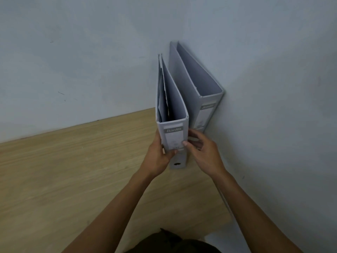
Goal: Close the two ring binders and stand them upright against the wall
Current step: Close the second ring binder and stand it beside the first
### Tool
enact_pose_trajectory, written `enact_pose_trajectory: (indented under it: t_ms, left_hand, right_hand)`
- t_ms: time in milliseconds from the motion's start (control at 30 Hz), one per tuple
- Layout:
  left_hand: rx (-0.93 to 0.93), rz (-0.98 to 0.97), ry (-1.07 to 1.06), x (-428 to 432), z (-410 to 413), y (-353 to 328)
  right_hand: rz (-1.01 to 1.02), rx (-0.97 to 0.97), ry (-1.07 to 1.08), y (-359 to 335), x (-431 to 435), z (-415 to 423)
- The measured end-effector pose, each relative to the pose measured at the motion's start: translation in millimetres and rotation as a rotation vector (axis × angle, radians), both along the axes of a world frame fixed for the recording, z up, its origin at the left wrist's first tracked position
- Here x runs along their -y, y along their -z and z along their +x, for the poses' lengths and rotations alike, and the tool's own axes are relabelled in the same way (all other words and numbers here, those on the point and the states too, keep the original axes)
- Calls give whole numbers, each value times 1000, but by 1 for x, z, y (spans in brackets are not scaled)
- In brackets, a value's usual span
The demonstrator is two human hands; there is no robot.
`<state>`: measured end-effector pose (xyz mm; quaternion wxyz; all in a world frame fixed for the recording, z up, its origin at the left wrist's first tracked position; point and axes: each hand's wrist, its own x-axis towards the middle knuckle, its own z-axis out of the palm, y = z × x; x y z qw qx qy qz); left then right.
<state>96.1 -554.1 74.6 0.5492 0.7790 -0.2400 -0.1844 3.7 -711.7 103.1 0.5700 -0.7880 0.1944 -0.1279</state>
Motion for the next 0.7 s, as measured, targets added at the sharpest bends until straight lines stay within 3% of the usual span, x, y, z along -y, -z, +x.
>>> enact_pose_trajectory:
  t_ms: [400,700]
  left_hand:
    - [79,44,-13,40,7,-30]
    - [105,73,-83,50,25,-32]
  right_hand:
    - [-12,14,100,8,25,17]
    - [-223,-15,211,0,30,47]
